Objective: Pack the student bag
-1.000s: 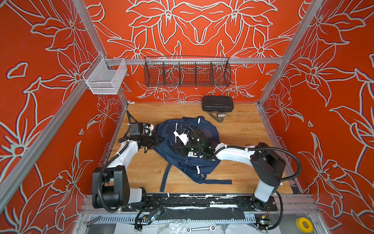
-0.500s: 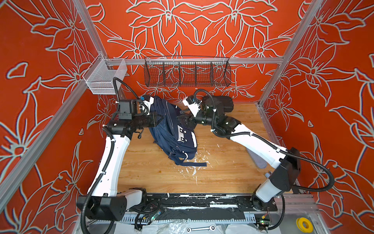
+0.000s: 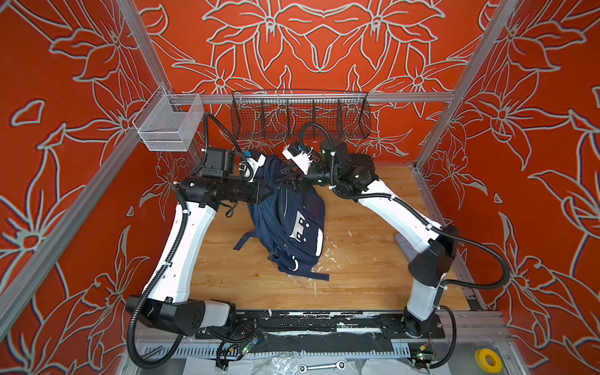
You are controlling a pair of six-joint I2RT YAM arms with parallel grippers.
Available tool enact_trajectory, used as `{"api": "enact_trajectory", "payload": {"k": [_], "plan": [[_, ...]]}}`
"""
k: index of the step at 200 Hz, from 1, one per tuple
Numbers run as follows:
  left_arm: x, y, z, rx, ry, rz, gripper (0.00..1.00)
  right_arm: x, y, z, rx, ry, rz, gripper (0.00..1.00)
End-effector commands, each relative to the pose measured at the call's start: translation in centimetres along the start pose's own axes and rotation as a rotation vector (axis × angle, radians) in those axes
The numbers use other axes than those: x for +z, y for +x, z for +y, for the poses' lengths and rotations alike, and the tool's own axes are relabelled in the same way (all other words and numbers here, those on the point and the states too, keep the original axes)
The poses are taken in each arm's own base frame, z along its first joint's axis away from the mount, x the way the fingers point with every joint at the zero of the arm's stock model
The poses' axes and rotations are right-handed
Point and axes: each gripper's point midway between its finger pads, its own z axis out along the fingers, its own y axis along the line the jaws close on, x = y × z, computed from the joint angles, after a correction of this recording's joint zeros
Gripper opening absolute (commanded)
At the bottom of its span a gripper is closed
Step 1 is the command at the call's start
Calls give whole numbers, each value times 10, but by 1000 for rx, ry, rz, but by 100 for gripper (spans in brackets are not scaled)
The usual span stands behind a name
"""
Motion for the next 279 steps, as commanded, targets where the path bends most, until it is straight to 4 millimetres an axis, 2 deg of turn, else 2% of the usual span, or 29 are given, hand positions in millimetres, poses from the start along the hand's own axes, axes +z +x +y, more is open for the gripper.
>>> {"api": "enact_trajectory", "payload": {"k": [1,24,74,109,135,160,190,216,257,279], "plan": [[-12,-16,-22,121,34,-51,0,0,-12,7,6,-37,-21,54],[-16,-22,-28,188,-21,-29,0,-2,-6,-1,24,10,32,54],[-27,-52,-38,323,-90,-58,0,-4,20,-4,107,35,165,55],[-38,-66,-29,408,-211,-55,0,-7,25,-8,132,69,183,55],[-52,-83,-26,493,-308,-103,0,-6,21,-8,185,71,131,57],[-59,-96,-26,571,-357,-154,0,6,8,-8,243,23,39,59],[-66,-104,-19,648,-471,-157,0,22,-8,-7,277,-53,-31,60],[-76,-110,-17,756,-620,-172,0,24,-18,-8,253,-71,-82,60],[-106,-144,-25,891,-790,-282,0,44,-29,-23,252,-93,-186,63],[-111,-150,-25,922,-837,-296,0,47,-42,-28,218,-104,-281,64]]}}
